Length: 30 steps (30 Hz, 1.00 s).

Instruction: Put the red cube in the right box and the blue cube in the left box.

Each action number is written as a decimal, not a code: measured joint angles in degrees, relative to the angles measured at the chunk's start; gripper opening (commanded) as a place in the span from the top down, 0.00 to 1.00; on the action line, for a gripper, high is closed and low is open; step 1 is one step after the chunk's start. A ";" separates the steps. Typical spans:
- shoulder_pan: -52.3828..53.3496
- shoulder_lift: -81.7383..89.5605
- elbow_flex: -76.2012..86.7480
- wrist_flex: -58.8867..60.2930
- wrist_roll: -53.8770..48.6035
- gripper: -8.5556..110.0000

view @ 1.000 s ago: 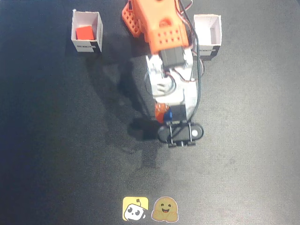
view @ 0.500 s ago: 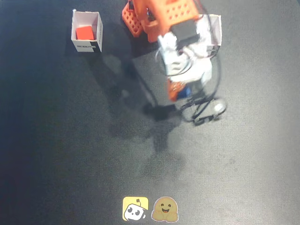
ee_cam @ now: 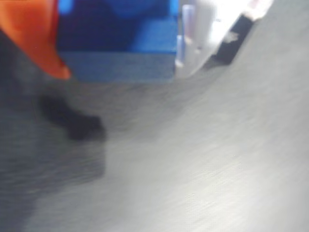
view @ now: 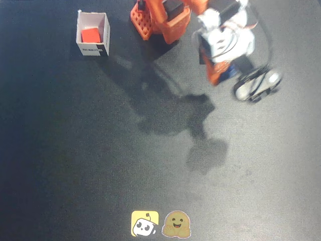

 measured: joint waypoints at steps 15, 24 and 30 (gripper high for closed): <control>-13.18 0.62 2.11 2.64 0.97 0.86; -21.01 2.99 3.16 4.31 1.49 0.86; -25.22 10.72 7.21 5.45 1.49 0.86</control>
